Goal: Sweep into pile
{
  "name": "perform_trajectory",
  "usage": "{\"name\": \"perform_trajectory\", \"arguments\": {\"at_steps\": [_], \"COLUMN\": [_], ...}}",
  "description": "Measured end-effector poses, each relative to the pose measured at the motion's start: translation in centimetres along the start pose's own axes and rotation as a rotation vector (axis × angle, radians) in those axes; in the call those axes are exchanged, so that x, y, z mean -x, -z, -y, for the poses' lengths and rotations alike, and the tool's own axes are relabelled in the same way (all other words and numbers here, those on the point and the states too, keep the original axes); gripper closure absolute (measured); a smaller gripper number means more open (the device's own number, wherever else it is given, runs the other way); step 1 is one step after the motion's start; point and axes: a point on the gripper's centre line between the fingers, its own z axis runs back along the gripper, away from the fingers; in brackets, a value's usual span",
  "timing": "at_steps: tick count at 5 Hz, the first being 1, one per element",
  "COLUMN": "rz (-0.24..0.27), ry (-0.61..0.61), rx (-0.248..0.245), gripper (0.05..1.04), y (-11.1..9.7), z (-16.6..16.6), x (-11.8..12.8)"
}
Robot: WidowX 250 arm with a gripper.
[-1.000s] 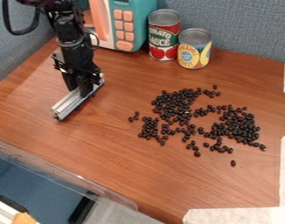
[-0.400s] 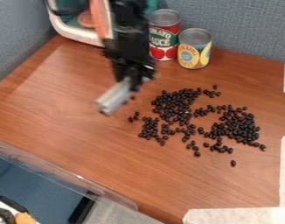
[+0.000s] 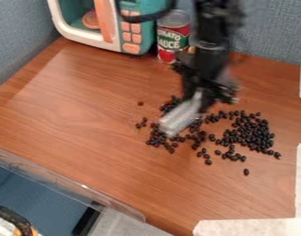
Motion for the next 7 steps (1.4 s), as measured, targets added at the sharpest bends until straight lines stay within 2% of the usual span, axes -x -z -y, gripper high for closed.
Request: {"name": "perform_trajectory", "arguments": {"at_steps": [2, 3, 4, 5, 7], "rz": [-0.012, -0.035, -0.084, -0.097, -0.097], "ry": [0.098, 0.11, 0.076, 0.041, -0.029], "rx": [0.02, 0.048, 0.058, 0.068, 0.072], "gripper": [0.735, 0.735, 0.735, 0.735, 0.735], "y": [1.2, 2.9, 4.7, 5.0, 5.3], "z": [9.4, 13.0, 14.2, 14.2, 12.3], "x": [-2.4, -3.3, -3.5, -3.8, -4.6]}}
